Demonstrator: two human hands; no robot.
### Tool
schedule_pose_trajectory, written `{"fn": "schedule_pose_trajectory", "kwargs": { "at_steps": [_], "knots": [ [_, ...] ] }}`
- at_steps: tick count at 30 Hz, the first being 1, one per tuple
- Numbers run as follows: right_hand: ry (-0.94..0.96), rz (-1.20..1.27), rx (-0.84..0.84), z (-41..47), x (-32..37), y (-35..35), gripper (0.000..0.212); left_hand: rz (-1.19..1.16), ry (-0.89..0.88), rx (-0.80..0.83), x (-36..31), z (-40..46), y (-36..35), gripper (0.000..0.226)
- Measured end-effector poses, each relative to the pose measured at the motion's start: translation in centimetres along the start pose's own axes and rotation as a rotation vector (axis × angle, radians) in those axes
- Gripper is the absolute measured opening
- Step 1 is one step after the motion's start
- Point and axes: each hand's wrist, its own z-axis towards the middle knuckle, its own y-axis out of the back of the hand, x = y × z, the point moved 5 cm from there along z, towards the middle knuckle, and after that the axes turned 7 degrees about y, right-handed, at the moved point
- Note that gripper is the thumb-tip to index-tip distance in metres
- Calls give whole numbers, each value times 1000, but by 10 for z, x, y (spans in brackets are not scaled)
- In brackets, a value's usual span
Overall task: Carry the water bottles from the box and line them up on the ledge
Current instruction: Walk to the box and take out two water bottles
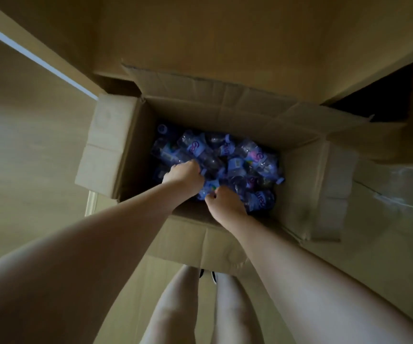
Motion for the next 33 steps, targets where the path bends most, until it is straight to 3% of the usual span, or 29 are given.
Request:
{"fn": "schedule_pose_trajectory", "kwargs": {
  "at_steps": [3,7,14,16,21,25,27,31,33],
  "knots": [
    [16,-5,-21,50,-20,-17,35,71,-10,8,12,43,-31,40],
    [9,57,-22,109,-34,-36,33,51,20,-67,34,94,-44,53],
    [-125,378,10,182,-35,-71,49,131,29,-167,52,153,-37,60],
    [-162,537,-22,194,-35,-80,50,208,10,-147,52,157,-48,65],
    [-305,1200,-34,195,-32,-97,42,306,-24,-220,55,158,-58,73],
    [-257,1336,-95,189,-28,-87,21,321,-24,-219,57,156,-52,76],
    [-161,1247,-145,179,-20,-73,19,293,-16,-213,59,153,-45,73],
    [301,382,-322,149,8,-19,27,107,-46,-173,56,144,-28,75],
    [517,132,-326,128,33,3,26,41,-90,-129,50,136,-22,86]
  ]
}}
